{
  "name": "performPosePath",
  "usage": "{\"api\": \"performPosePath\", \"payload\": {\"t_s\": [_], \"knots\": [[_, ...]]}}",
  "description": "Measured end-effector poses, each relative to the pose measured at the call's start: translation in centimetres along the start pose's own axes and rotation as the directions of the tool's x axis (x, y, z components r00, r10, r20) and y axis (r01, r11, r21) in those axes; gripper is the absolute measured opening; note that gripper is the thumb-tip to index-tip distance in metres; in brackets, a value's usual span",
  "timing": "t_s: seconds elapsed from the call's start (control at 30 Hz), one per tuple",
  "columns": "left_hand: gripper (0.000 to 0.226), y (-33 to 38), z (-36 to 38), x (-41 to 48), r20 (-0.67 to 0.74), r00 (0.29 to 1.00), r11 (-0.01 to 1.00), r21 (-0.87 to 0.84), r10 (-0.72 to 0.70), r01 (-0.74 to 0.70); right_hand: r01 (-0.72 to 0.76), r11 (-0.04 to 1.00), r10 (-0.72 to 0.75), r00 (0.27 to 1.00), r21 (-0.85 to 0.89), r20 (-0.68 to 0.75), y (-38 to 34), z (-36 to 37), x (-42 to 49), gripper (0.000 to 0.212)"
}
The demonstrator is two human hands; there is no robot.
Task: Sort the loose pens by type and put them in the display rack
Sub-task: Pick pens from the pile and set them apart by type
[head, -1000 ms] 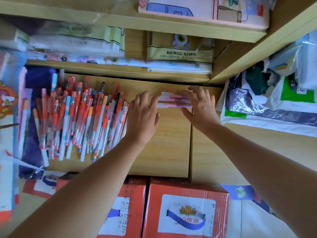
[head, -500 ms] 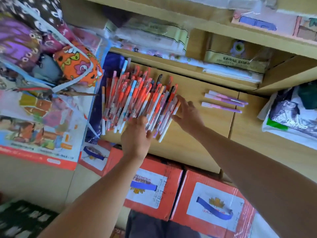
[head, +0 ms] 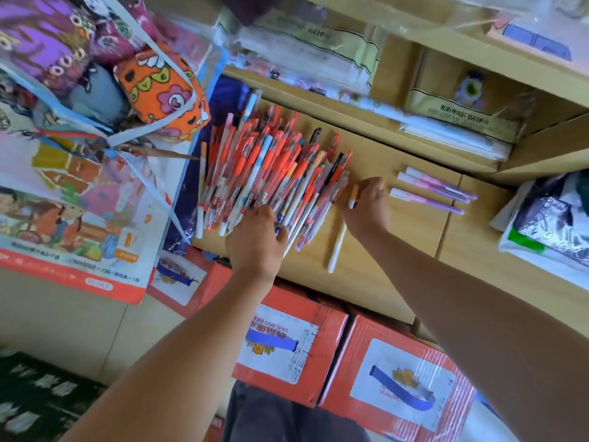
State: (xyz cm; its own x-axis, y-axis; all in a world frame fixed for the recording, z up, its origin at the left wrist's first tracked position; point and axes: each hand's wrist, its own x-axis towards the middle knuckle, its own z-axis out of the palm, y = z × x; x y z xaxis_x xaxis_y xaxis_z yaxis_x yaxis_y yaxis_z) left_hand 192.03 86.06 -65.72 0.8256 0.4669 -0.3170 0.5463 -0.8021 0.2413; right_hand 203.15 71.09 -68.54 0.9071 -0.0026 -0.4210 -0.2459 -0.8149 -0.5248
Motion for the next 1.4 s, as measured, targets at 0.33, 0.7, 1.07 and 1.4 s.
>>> {"api": "performPosePath", "payload": {"t_s": [0.33, 0.7, 1.07, 1.4], "knots": [[0.013, -0.1, -0.7, 0.4, 0.059, 0.998, 0.996, -0.092, 0.02, -0.015, -0.049, 0.976, 0.034, 0.997, 0.21, 0.071, -0.3, -1.6, 0.0, 0.024], [0.007, 0.0, -0.1, -0.8, 0.058, 0.981, 0.905, -0.4, 0.185, -0.147, -0.156, 0.859, -0.029, 0.936, 0.488, 0.351, -3.8, 0.0, -1.9, 0.021], [0.028, -2.9, -0.4, -1.6, 0.004, 0.994, 0.986, -0.122, -0.111, 0.111, -0.21, 0.87, 0.065, 0.946, 0.447, 0.317, -2.3, -1.1, -2.0, 0.026], [0.015, -2.2, 1.8, -0.7, 0.078, 0.975, 0.931, -0.292, -0.206, 0.22, -0.314, 0.918, 0.233, 0.921, 0.242, 0.312, -0.4, 0.2, -2.2, 0.022]]}}
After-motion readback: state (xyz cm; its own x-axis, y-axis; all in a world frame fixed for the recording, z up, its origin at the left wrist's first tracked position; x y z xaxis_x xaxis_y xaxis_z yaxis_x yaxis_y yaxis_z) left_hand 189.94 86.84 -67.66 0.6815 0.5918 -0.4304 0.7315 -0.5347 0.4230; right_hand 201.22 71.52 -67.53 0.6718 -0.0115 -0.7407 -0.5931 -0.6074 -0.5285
